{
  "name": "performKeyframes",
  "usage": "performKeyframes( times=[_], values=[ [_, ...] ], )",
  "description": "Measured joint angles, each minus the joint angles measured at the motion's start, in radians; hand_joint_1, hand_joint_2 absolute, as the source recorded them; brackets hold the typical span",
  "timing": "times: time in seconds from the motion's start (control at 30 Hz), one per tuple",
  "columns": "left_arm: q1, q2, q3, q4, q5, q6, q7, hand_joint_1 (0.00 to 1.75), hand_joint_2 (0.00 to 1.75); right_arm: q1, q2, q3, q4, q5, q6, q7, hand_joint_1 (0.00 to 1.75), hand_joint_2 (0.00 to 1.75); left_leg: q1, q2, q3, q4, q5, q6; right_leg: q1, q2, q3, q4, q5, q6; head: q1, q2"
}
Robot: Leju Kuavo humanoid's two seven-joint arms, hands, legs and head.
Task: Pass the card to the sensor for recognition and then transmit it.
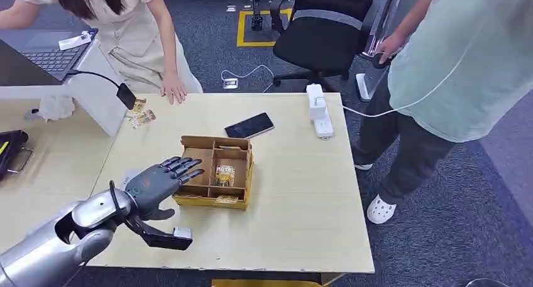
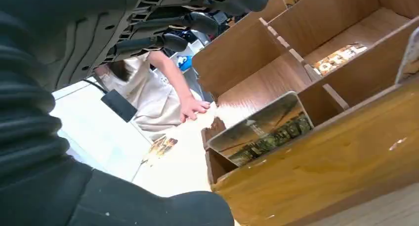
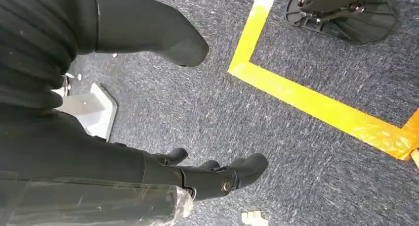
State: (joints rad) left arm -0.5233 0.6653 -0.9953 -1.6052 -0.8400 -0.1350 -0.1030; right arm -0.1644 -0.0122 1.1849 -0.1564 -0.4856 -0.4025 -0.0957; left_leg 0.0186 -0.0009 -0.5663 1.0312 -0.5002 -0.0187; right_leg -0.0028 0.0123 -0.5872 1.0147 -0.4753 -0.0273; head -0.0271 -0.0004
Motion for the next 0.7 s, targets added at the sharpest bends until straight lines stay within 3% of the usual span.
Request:
performKeyframes(
  times=[0.7],
  values=[
    [0.031,-0.036,-0.002,0.049,-0.062,0.050,0.051,0.00,1.75,0.001,0.000,0.000,0.000,-0.003,0.000,-0.003,0.00,1.75,0.000,0.000,0.000,0.000,0.000,0.000,0.000,0.000,0.000,0.000,0.000,0.000,0.000,0.000]
  ],
)
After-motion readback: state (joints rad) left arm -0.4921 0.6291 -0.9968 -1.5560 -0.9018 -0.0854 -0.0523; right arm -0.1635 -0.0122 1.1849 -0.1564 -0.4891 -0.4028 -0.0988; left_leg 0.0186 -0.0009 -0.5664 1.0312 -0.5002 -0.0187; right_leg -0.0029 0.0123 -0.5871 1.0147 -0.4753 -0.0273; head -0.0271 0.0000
